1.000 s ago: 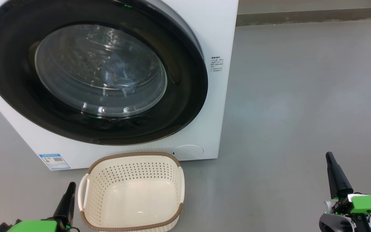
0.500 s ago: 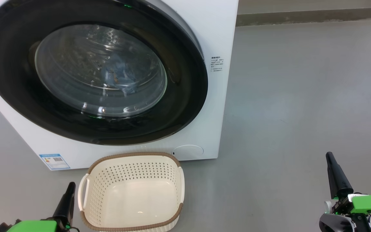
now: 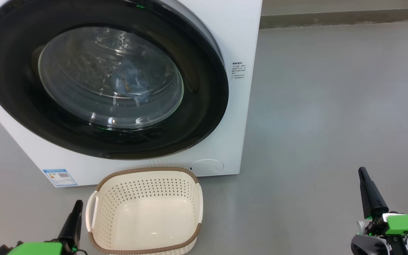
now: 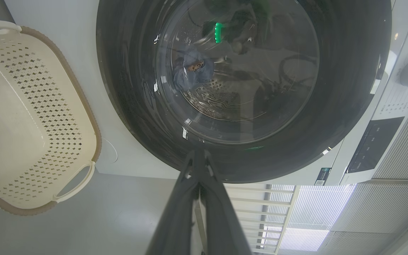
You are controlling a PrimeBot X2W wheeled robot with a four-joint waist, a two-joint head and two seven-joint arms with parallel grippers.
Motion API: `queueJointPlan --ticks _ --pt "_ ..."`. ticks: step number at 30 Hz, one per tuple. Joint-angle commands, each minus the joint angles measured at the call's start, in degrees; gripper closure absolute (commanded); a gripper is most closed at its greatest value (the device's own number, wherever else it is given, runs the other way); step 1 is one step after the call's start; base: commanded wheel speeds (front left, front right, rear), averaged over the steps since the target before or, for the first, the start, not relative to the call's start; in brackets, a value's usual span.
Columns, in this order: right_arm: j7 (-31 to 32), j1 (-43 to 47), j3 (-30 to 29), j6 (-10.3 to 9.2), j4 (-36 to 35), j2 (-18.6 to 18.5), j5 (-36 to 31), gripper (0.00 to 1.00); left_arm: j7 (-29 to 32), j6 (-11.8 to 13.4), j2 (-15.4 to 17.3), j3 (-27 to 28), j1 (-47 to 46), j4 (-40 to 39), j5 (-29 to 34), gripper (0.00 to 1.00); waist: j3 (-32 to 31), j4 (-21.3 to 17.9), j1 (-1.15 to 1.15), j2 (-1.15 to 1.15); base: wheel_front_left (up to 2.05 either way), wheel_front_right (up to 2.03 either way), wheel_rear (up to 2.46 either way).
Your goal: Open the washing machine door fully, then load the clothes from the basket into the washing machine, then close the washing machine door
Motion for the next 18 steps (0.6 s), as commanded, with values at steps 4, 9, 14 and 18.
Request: queueJointPlan --ticks 4,9,14,18 --pt "0.49 -0.60 0.98 0.08 -1.79 -0.24 0.63 1.00 0.33 0.00 0.69 1.93 -2.70 -1.61 -0.52 1.00 0.00 0.00 0.00 0.00 0.00 0.00 0.00" --pt "0.49 -0.60 0.98 0.08 -1.79 -0.24 0.63 1.00 0.35 0.00 0.68 1.95 -2.70 -1.61 -0.50 1.00 0.00 0.00 0.00 0.00 0.00 0.00 0.00" --pt "0.50 -0.60 0.97 0.08 -1.79 -0.24 0.63 1.00 0.37 0.00 0.66 1.98 -2.71 -1.60 -0.48 1.00 0.00 0.00 0.00 0.00 0.00 0.00 0.00" --pt "0.50 -0.60 0.97 0.08 -1.79 -0.24 0.63 1.00 0.38 0.00 0.65 1.99 -2.71 -1.60 -0.47 1.00 0.00 0.00 0.00 0.00 0.00 0.00 0.00"
